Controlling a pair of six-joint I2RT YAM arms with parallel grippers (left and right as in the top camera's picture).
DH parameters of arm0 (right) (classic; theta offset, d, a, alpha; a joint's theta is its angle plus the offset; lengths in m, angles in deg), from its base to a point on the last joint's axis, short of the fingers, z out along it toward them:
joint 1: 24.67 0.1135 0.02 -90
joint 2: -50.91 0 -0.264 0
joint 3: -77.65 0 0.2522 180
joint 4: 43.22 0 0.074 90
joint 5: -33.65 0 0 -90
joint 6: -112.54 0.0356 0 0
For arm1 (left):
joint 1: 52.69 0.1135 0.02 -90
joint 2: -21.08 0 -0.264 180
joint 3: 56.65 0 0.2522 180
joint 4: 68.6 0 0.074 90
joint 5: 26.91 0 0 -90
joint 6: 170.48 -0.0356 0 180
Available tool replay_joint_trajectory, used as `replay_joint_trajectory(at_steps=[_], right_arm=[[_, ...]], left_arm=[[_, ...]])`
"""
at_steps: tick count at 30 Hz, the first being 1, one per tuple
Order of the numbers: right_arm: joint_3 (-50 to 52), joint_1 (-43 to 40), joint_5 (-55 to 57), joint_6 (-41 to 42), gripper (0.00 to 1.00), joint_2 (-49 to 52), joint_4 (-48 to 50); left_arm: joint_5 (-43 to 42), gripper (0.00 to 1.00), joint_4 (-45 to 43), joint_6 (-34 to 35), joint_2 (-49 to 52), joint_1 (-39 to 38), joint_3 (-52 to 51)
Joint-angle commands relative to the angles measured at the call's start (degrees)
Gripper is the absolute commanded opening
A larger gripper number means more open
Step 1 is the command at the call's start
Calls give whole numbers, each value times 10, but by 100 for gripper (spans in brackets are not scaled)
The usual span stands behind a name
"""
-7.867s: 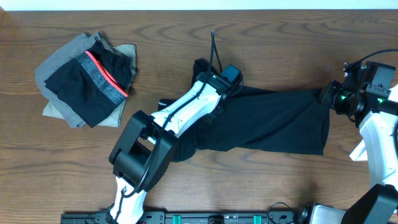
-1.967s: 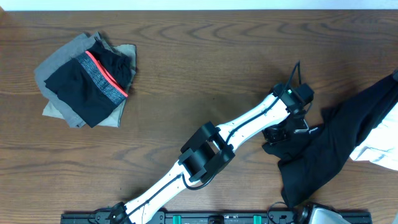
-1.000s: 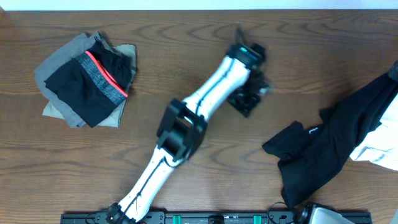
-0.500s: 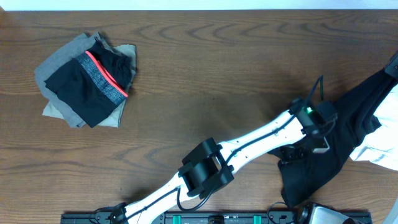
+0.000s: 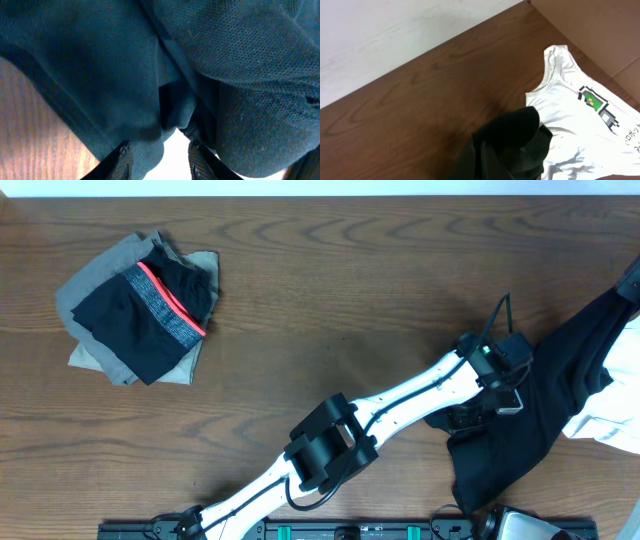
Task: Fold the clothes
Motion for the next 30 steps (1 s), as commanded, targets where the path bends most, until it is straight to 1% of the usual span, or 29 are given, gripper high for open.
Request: replay_joint_trajectory(at_steps=[1,3,6,9,12,14,19,25,30], right_arm=[[-7,-1,-11,-1,1,-2,3],[-7,-1,-18,0,1,-2,4],[-7,-1,-22,-1,1,-4,4],[-7,-1,-26,0,1,-6,4],[-7,-1,-26,-1,1,-8,5],[-7,-1,-26,-1,1,-10,5],[-7,-1,-26,-1,1,-10,3],[-7,-1,-52,-1,2,-10,-17],[-7,-1,-61,-10,2,-10,-45]], left_arm=[[7,35,0,-12,8,1,-14],[13,34,-3,-17,8,1,-24],[49,31,-8,-17,8,4,-37],[66,24,-21,-20,12,12,-57],[77,10,-34,-21,14,26,-77],[82,6,-38,-20,14,42,-85],[158,6,-37,25,14,106,-86],[161,6,-15,28,14,222,-86],[194,6,-4,49,13,328,-84]])
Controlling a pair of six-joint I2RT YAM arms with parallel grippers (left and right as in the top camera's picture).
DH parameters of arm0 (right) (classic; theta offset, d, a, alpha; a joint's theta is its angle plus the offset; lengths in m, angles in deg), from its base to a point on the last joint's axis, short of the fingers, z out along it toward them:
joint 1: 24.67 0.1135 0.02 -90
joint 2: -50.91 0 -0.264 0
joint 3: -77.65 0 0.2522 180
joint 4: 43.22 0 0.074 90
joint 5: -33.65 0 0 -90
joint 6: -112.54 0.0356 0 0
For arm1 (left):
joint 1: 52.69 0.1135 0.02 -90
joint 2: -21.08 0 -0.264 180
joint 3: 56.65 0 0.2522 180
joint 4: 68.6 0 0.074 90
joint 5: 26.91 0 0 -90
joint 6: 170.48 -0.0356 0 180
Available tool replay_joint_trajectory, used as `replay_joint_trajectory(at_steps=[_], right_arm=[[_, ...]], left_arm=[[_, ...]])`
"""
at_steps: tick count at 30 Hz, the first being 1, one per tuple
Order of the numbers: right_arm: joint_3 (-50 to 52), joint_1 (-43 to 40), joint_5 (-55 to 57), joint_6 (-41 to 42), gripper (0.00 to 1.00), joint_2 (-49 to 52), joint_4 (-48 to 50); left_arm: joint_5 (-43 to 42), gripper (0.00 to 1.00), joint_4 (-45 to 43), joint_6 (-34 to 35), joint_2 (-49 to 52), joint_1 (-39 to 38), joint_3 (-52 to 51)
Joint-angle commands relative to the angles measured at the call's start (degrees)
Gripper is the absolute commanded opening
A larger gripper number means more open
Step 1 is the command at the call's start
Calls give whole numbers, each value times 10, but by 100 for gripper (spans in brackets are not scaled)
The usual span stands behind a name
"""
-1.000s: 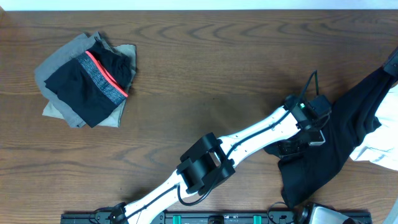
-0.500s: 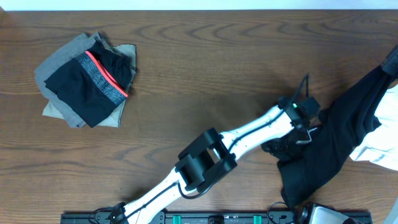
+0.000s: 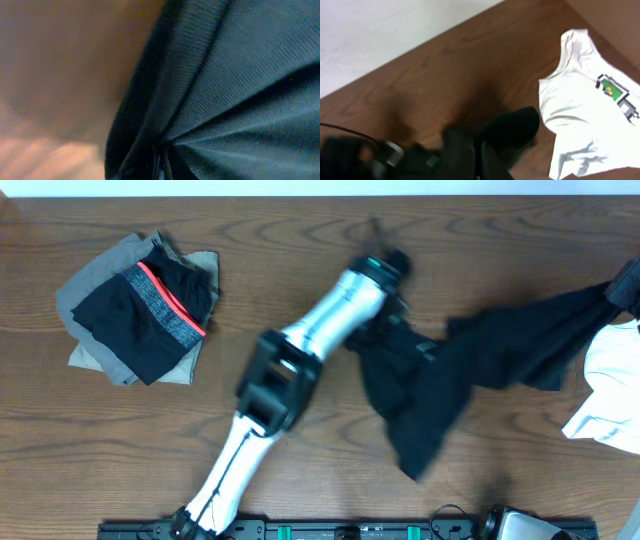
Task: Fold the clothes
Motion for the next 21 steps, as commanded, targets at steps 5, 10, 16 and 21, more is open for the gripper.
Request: replay_joint_trajectory(at_steps=[5,10,16,21], right_arm=[[-7,-1,-17,-10,2,-6,-20],[-7,-1,-33,-17,2,7,-24],[-7,-1,-57,-43,3,28,-22],[-7,-1,-64,-45,2,46,-21]], left_arm=[[12,6,30,41,5,142,4],[-52,8,30,41,-27,172,4],[-73,24,30,41,-89,162,4],[-106,36,26,41,-134,151,4]])
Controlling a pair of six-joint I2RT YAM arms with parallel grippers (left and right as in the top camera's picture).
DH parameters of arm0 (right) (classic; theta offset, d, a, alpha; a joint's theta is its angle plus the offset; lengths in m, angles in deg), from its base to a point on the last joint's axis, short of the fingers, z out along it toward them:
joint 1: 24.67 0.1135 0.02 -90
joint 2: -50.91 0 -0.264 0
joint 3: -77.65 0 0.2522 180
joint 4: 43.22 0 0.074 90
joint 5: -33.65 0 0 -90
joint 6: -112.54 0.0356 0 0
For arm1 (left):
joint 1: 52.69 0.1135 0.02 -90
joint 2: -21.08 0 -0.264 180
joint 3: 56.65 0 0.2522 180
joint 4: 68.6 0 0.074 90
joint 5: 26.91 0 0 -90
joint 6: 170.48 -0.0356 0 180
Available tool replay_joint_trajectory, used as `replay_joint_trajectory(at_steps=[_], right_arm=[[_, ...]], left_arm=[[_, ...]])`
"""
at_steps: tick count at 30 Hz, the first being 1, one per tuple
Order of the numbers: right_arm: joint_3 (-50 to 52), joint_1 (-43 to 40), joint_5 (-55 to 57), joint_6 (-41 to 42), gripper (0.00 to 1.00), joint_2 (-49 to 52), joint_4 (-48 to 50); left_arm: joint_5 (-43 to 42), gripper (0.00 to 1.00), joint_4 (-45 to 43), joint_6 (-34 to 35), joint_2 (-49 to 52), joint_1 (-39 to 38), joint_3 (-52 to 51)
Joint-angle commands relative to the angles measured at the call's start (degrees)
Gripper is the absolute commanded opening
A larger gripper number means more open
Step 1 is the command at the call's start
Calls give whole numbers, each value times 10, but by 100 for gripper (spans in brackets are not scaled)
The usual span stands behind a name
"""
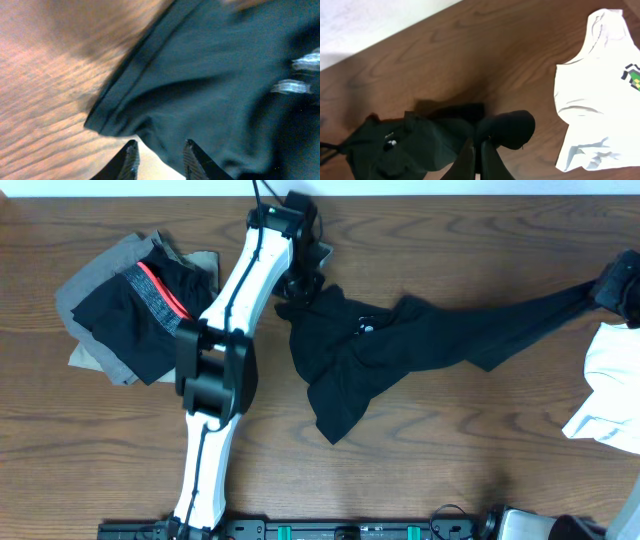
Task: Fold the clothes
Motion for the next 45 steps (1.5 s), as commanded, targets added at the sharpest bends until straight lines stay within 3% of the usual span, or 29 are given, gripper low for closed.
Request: replay_joint_trajectory(at_steps=[1,10,23,31,38,40,42,45], right_arm=[[-7,-1,-18,-16,1,8,3],[-7,-1,-69,-45,7,9,32],[-7,-1,-68,-58,8,10,36],[-7,1,-70,-58,46,53,36],[-7,22,-77,-58,50,94,31],[-7,23,-77,-58,50,100,37],[-7,24,-77,-58,50,101,43],[-7,25,-77,-58,50,100,49]], left_arm=[[-61,40,2,2,-42,-6,5],[-98,55,-54,0,11,-22,3],[-136,56,-45,3,59,-37,3],[-261,57,-50,7,59,-48,4],[-276,55,28,-6,59,-86,4],[-276,45,56,-22,59,-99,4],[-274,24,79,-23,59,-112,4],[-265,10,109,-20,56,-126,4]])
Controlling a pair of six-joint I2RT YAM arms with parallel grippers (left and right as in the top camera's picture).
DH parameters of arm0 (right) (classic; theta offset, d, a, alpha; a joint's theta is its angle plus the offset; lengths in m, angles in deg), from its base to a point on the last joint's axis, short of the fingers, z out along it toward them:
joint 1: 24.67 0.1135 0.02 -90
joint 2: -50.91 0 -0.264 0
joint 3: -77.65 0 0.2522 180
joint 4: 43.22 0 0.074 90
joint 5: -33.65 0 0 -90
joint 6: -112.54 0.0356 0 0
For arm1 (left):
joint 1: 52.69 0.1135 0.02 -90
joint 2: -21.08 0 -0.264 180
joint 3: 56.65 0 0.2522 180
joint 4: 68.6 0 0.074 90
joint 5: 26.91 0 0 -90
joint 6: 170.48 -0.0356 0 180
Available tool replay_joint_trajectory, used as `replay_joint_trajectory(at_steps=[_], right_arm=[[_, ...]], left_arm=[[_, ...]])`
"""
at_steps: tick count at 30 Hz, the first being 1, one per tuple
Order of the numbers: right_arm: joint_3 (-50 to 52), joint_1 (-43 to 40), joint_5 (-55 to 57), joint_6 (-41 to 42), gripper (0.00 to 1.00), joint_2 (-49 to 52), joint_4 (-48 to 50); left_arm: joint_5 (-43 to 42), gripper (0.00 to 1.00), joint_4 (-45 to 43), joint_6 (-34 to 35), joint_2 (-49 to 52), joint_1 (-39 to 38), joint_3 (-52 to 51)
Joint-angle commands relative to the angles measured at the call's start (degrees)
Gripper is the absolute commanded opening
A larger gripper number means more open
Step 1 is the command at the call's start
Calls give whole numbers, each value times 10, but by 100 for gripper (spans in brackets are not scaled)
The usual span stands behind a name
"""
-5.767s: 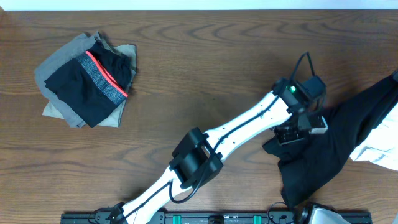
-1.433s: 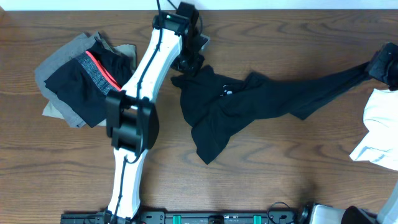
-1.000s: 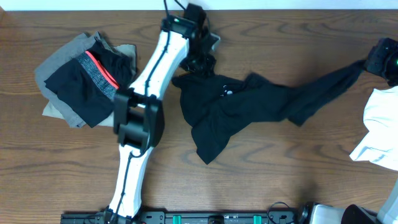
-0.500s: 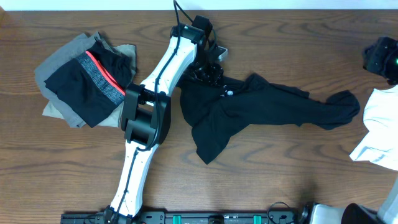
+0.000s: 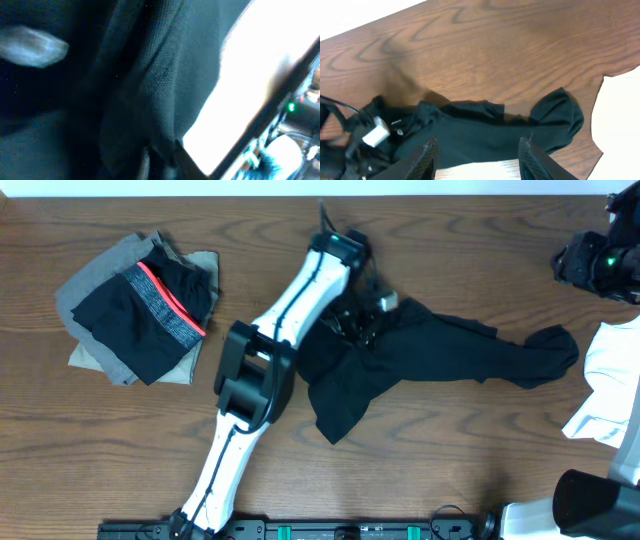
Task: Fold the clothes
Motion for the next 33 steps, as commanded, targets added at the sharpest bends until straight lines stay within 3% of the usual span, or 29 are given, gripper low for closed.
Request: replay_joint_trajectory(at_steps=[1,10,20,21,23,25,31,33], right_arm=[[-6,5,-6,-2,50,-2,4],[-6,5,-6,-15,50,-2,4],[-6,5,-6,-15,52,-2,10],[-6,5,-6,-16,52,-2,10],[-6,5,-6,-17,52,-2,12],[-6,5,-6,-17,52,-2,14],[-6,5,-6,-17,53,-2,16],[-6,5,-6,-17,52,-2,16]], left_arm=[[15,7,25,-2,-13,-13,4],[139,6,135,47,-65,-34,4],[173,6,163,119,-85,-42,4],[183,8,154,119,-85,-43,4],[190,31,115,113,-85,-46,4],[190,43,80,93,-85,-47,4],[188,53,-74,41,-85,-47,4],[181,61,-125,5,-81,-50,4]])
